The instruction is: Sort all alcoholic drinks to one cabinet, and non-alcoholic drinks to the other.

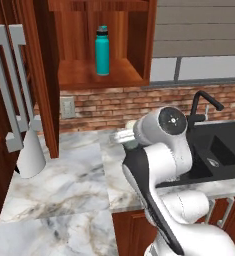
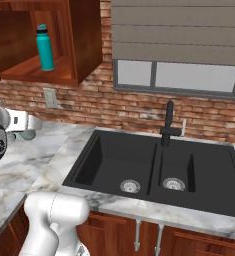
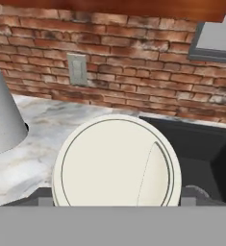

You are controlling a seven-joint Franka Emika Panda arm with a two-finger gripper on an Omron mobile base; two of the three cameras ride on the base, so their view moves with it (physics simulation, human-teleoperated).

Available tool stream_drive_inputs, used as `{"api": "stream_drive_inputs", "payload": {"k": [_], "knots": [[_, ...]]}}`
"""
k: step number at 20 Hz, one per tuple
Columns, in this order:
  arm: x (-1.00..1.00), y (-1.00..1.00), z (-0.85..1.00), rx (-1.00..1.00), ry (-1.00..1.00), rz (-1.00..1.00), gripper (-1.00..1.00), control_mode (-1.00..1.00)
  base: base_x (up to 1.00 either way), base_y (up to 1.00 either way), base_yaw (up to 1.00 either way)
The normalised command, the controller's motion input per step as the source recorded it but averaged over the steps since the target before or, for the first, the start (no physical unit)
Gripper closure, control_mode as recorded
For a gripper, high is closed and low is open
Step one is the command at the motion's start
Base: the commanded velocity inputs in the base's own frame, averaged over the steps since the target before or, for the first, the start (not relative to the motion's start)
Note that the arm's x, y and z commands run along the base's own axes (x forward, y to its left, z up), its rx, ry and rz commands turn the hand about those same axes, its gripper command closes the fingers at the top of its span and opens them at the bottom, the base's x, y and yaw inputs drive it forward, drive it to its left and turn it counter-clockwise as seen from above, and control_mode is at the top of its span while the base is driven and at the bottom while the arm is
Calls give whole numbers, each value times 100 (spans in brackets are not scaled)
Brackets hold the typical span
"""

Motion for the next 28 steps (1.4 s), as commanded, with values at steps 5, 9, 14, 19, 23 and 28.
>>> {"api": "stream_drive_inputs", "payload": {"k": [5,9,14,19,23,28], "knots": [[0,58,100,0,-10,2,100,-100,0,0,0],[0,25,97,4,0,6,100,-100,0,0,0],[0,0,78,13,0,12,100,-100,0,0,0],[3,3,20,5,0,14,100,-100,0,0,0],[25,24,0,0,-7,7,100,-100,0,0,0],[36,2,8,-3,-6,2,100,-100,0,0,0]]}}
